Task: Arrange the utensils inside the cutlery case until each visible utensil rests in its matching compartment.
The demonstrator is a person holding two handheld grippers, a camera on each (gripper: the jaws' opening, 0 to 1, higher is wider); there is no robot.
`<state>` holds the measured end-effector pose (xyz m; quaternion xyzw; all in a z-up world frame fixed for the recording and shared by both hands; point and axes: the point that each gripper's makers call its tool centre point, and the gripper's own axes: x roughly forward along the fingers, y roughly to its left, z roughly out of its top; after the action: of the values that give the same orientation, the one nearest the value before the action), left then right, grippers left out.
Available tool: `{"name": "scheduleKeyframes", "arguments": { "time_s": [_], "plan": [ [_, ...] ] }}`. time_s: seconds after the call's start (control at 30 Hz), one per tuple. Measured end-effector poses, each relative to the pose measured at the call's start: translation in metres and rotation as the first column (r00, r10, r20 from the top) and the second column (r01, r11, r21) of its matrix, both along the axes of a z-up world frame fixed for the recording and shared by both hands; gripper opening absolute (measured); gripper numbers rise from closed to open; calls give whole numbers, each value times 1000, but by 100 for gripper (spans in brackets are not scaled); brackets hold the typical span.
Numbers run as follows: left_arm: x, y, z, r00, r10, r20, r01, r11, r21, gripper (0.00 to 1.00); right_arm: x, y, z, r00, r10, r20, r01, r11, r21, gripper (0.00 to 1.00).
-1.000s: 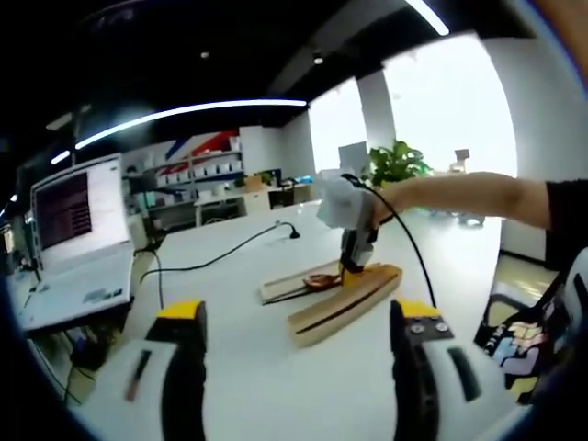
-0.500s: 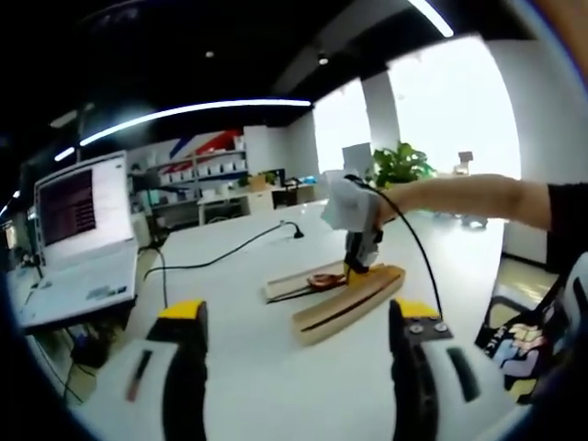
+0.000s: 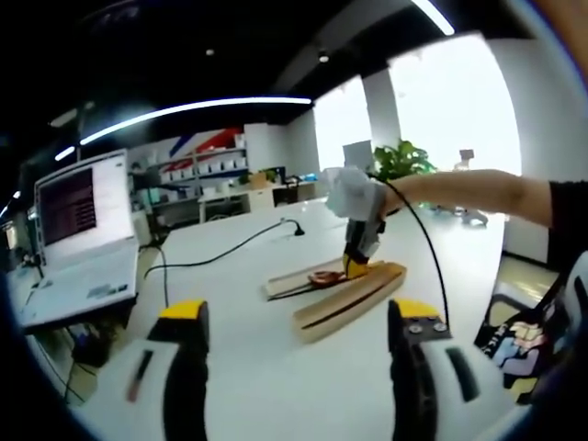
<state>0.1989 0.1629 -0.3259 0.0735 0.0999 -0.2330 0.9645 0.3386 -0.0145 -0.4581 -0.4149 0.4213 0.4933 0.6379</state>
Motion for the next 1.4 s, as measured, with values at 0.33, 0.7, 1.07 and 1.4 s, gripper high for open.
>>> {"name": "scheduleKeyframes", "arguments": {
  "time_s": [0.33,0.7,1.07,1.4],
  "plan": [
    [3,3,2,1000,0,-3,0,1000,6,84,4,-5,-5,1000,-13,4,13,1000,6,9],
    [3,2,3,1000,1,-5,-1,1000,7,83,9,-10,-9,999,-51,-5,51,998,32,11],
    [-4,-6,-3,1000,3,-9,-3,1000,7,85,6,-8,-9,988,-134,-79,143,984,108,3],
    [-4,-5,3,1000,19,6,-19,999,-28,93,-11,-14,-3,986,-77,-145,80,997,14,3]
  ]
}}
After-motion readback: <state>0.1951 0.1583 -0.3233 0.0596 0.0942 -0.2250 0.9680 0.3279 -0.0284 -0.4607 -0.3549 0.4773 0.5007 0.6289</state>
